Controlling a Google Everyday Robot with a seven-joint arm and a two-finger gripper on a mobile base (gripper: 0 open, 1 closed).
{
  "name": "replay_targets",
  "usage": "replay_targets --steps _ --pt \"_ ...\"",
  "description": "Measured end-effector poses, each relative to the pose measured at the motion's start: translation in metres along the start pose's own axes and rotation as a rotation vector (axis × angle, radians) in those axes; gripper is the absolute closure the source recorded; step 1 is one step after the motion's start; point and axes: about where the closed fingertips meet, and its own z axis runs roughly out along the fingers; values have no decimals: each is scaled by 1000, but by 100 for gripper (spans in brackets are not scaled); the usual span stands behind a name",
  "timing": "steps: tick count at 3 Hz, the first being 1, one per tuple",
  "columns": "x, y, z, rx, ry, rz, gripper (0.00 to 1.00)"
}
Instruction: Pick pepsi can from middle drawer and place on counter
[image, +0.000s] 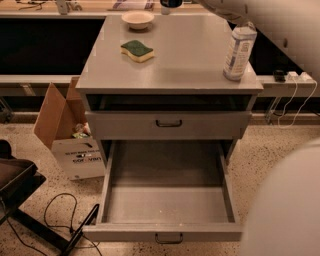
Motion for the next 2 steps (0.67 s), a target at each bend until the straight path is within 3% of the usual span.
replay_targets --steps 1,2 --pt "49 24 51 22 65 124 100" --pt "106 80 114 25 163 251 100"
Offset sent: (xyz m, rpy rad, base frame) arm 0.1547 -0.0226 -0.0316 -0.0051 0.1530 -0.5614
